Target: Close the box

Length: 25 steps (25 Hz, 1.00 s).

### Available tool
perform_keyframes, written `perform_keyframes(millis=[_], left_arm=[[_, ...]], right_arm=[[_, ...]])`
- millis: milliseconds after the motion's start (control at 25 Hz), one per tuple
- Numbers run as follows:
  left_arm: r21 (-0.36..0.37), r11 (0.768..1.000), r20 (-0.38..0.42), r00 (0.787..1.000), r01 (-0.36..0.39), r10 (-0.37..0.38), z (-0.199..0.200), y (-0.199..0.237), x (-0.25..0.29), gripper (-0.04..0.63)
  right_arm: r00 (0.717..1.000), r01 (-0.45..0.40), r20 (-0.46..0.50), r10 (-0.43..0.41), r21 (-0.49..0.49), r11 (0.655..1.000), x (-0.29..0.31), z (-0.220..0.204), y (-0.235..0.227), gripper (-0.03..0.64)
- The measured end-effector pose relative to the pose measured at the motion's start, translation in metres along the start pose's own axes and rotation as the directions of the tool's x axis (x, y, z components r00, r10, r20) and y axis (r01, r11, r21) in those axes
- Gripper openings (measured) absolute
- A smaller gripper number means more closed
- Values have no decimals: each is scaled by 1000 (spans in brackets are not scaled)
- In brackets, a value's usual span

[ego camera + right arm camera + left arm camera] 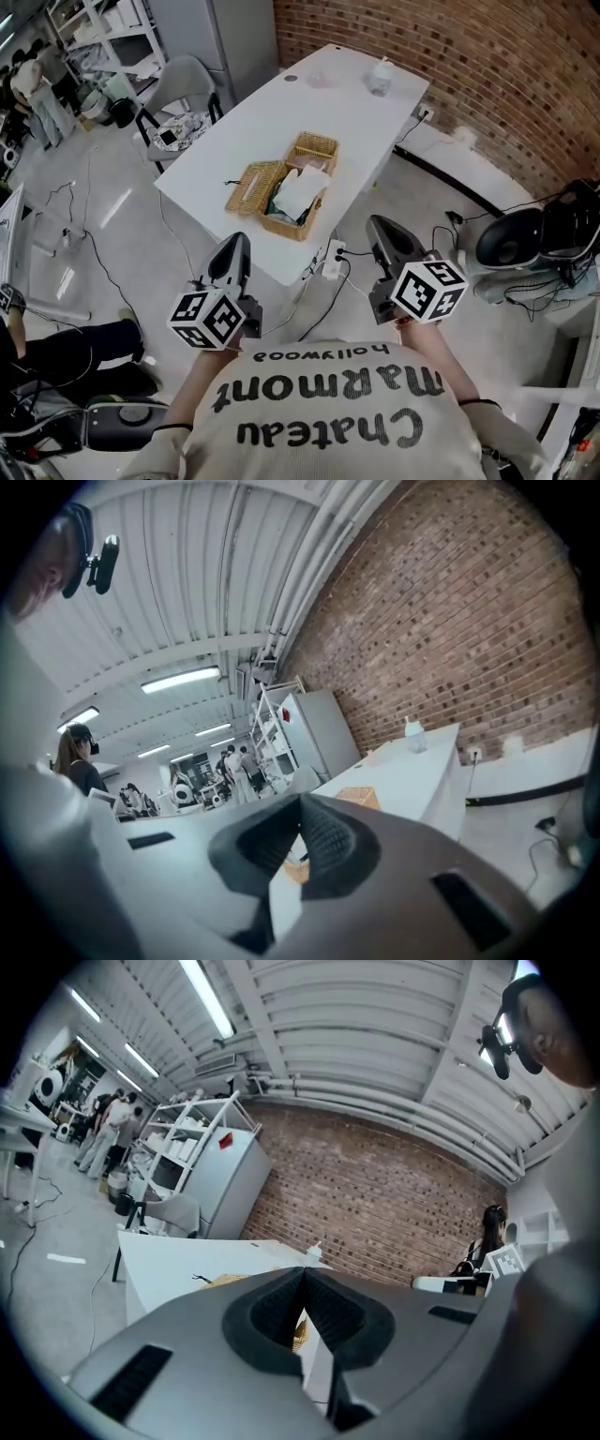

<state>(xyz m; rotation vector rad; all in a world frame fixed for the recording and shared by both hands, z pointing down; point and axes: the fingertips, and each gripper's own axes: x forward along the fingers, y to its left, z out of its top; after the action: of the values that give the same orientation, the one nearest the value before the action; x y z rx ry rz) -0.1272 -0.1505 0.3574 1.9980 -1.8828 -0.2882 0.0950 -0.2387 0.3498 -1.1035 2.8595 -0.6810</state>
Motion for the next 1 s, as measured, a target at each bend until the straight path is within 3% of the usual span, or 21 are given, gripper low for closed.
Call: perform_keyframes(millis=[320,600,880,1000], left_arm=[[-55,991,-50,992,-119,117,-43,27,5,2],[-163,966,-77,978,-202,191,-55,69,4,2],[-253,932,-164,961,-259,222,-65,114,17,3],[-312,914,-207,958,-259,201,-66,135,29,3]], right_arm=[[996,-24,-87,27,44,999,22,-30,-30,3],[990,-17,-142,24,52,998,34,-42,-35,3],[988,48,-152,-35,80,996,52,-45,-37,3],[988,76,-142,-64,84,994,64,-42,-32,3]])
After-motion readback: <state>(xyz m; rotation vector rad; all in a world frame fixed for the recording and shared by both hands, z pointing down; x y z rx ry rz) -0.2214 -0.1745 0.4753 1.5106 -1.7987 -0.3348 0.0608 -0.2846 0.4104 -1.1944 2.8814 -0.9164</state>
